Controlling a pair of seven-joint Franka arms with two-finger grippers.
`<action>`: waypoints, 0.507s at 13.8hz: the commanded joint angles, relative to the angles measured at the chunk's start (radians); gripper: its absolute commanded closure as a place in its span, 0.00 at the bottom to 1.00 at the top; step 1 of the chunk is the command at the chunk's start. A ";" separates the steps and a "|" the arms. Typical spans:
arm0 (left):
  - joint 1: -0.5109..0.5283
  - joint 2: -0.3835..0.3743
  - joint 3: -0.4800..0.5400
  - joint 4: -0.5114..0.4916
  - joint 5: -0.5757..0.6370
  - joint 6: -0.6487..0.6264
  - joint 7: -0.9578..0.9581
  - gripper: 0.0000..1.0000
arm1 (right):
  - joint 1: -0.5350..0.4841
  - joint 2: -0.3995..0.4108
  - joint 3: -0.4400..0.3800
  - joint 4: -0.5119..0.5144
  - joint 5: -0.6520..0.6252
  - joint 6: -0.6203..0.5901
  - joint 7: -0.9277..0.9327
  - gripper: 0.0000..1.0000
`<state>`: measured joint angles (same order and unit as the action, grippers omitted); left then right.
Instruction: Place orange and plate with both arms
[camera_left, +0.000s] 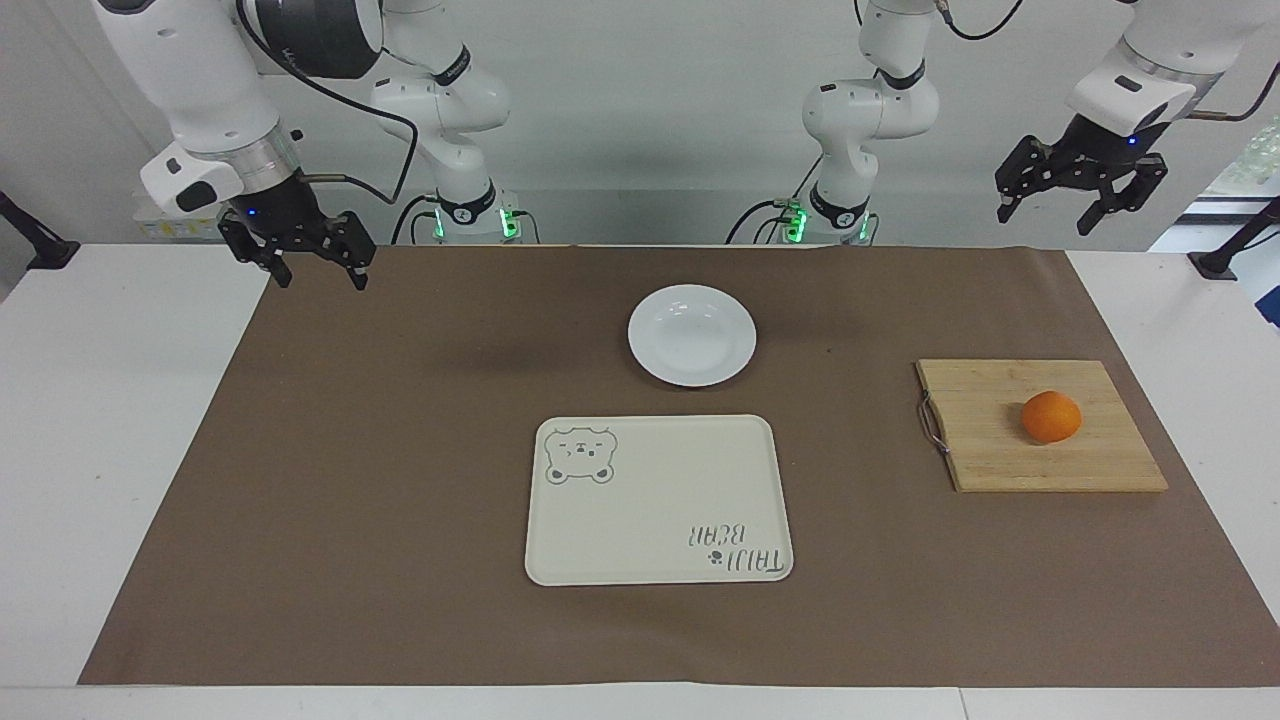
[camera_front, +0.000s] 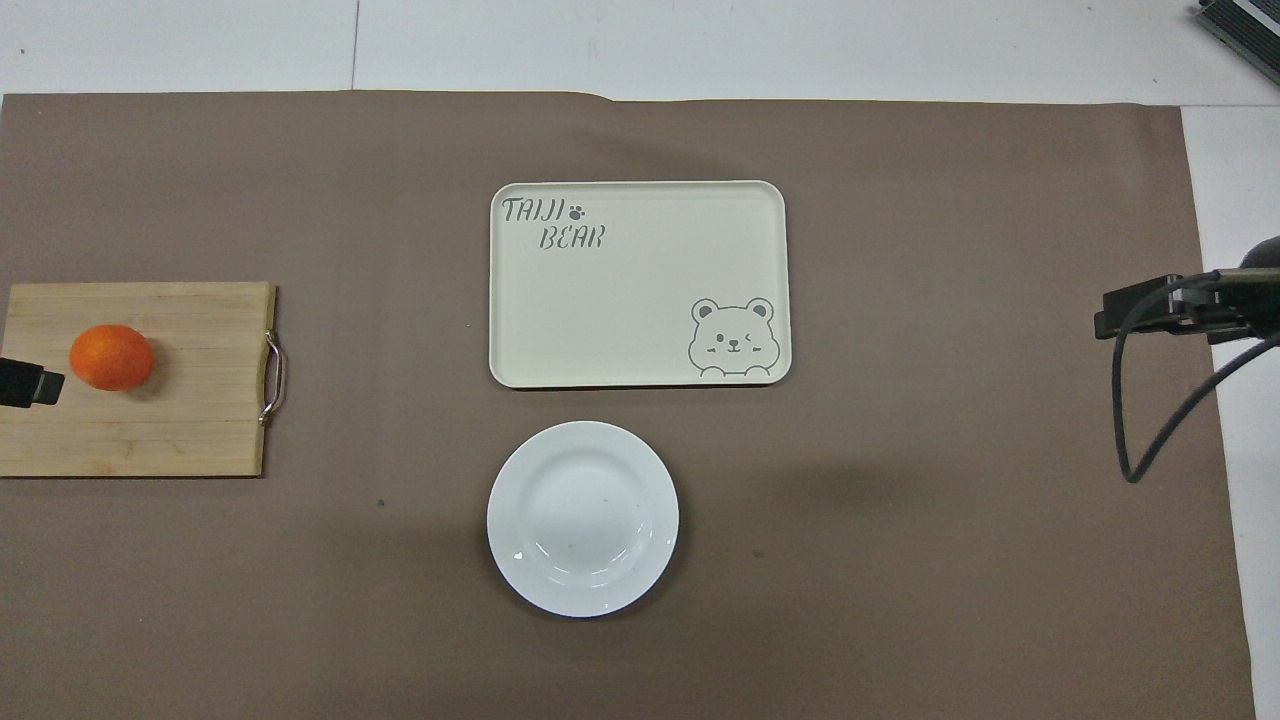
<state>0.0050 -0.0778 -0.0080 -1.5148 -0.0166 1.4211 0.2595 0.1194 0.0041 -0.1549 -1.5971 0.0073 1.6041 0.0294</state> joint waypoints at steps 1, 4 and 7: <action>-0.007 -0.014 0.002 -0.008 0.003 0.004 -0.002 0.00 | -0.009 -0.024 0.011 -0.026 -0.009 0.007 0.014 0.00; -0.013 -0.016 0.002 -0.008 0.003 0.002 -0.006 0.00 | -0.009 -0.024 0.011 -0.026 -0.009 0.007 0.014 0.00; -0.013 -0.016 -0.001 -0.008 0.003 -0.008 -0.003 0.00 | -0.011 -0.024 0.011 -0.026 -0.009 0.007 0.014 0.00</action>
<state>0.0038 -0.0778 -0.0131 -1.5148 -0.0166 1.4207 0.2596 0.1194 0.0041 -0.1549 -1.5971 0.0073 1.6041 0.0294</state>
